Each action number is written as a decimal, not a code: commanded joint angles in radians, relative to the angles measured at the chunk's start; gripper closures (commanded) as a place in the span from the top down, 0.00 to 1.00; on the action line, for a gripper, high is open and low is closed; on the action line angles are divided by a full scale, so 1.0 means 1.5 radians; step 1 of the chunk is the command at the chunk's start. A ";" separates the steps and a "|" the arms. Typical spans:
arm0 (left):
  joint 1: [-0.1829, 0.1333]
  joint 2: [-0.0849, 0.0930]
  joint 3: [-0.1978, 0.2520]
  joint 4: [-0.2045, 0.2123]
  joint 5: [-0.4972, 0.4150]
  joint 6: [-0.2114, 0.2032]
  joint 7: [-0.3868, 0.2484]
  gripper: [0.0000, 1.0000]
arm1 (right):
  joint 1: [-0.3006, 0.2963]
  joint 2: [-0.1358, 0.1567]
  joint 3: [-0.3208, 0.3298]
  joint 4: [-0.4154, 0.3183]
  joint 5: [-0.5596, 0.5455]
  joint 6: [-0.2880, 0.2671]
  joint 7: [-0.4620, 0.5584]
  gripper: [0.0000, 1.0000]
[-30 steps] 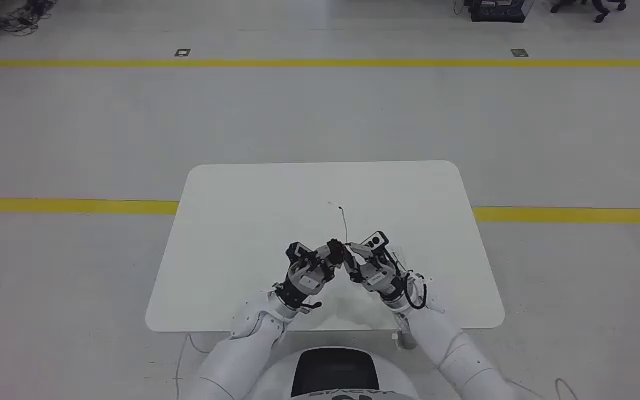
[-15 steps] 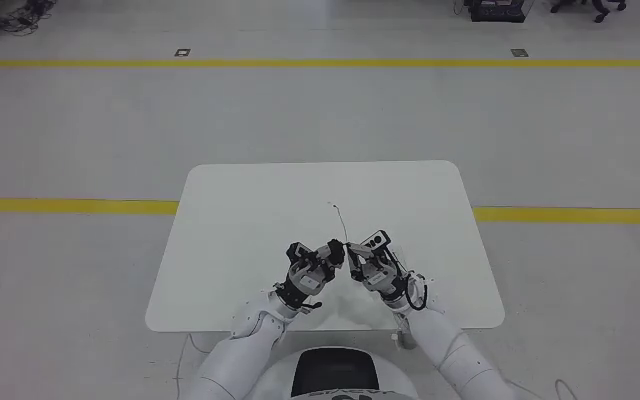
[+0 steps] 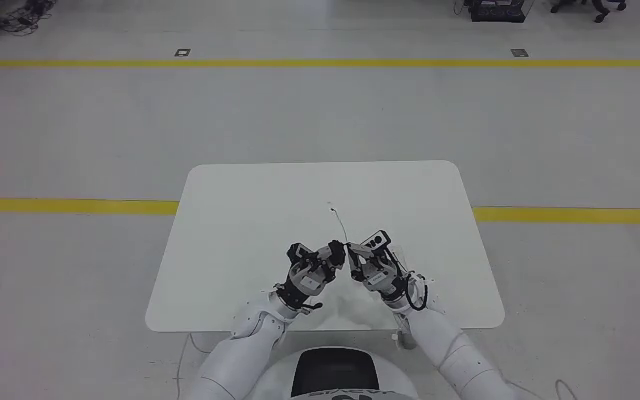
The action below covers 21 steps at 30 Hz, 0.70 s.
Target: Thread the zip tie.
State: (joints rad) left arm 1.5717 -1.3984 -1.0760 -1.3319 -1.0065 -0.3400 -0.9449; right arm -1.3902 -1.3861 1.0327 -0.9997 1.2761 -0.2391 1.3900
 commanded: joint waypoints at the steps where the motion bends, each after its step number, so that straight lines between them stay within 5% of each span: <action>1: 0.000 0.000 0.001 0.000 0.000 0.000 0.000 0.00 | 0.000 0.000 0.000 0.000 0.000 0.000 0.000 0.05; 21: -0.001 0.001 0.003 0.001 -0.003 0.000 0.000 0.00 | 0.003 0.000 0.001 0.010 -0.005 0.005 0.000 0.00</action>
State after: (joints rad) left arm 1.5698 -1.3965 -1.0711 -1.3310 -1.0099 -0.3400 -0.9453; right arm -1.3861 -1.3869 1.0344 -0.9863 1.2700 -0.2319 1.3900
